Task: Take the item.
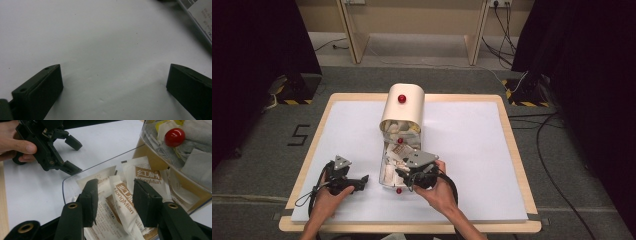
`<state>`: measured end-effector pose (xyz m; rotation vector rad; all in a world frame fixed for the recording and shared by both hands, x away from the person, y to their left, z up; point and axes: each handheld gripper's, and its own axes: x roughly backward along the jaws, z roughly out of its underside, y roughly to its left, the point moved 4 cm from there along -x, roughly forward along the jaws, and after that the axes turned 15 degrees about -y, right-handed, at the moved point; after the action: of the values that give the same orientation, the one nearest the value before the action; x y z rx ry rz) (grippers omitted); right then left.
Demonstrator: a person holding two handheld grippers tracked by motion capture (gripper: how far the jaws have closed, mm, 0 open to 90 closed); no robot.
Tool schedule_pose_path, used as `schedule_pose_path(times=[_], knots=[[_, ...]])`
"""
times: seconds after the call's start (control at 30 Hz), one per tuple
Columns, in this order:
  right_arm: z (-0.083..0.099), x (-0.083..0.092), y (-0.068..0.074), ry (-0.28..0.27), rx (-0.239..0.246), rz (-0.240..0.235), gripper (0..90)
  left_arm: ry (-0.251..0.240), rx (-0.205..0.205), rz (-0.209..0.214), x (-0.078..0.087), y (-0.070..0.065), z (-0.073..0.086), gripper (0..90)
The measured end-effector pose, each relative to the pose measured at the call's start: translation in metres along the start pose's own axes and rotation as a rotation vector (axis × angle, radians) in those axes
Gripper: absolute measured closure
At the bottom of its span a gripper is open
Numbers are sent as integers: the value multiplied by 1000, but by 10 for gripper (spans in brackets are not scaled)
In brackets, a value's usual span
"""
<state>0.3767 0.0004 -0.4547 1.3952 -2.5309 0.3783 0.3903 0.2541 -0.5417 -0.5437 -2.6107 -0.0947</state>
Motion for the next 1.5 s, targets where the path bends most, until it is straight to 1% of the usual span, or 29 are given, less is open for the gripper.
schedule_pose_path(times=[0.2,0.37,0.63,1.0,1.07,1.17,1.2,1.3,1.33,1.5], knots=[[1,-7,0,10,20,-1,579,0,0,0,0,0,0,0],[5,-14,-1,33,39,2,616,0,0,0,0,0,0,0],[13,-22,-4,55,48,13,661,2,-2,1,0,0,0,0],[16,-27,-7,66,63,19,708,2,-2,0,0,0,0,0],[16,-28,-7,70,81,14,744,2,-2,0,0,0,0,0],[17,-29,-7,72,91,12,770,2,-2,1,0,0,0,0],[17,-29,-7,70,101,11,804,2,-2,0,0,0,0,0],[16,-28,-7,70,111,12,828,2,-3,0,0,0,0,0],[16,-27,-7,72,129,20,853,2,-3,1,0,0,0,0],[15,-25,-8,56,125,23,875,2,-2,0,0,0,0,0]])
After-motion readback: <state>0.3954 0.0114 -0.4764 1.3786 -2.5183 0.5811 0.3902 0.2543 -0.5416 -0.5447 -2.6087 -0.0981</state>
